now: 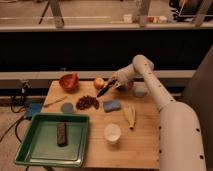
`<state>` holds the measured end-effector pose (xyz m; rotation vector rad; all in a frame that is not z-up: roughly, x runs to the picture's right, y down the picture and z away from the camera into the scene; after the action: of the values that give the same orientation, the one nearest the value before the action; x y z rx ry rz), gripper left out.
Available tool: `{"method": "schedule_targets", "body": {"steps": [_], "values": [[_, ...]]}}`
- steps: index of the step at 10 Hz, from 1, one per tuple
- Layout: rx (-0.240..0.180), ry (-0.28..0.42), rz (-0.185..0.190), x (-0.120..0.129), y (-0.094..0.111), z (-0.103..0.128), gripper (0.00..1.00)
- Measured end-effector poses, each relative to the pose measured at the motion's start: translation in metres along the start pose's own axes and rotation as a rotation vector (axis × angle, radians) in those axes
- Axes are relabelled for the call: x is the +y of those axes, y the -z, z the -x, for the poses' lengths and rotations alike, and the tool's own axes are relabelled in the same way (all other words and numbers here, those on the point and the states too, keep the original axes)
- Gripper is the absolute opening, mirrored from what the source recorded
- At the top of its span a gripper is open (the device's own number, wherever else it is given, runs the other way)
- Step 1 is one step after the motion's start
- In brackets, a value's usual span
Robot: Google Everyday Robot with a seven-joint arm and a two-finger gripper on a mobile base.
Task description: Wipe purple bowl with brush
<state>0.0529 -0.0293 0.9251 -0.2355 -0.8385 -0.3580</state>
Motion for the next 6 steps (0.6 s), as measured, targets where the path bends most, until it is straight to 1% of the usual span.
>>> {"method": "schedule_targets", "body": {"steps": [3, 6], "values": [[0.001, -0.055, -0.007, 0.015, 0.019, -0.009, 0.0], [0.019, -0.1, 0.005, 0.029, 0.038, -0.021, 0.0]]}}
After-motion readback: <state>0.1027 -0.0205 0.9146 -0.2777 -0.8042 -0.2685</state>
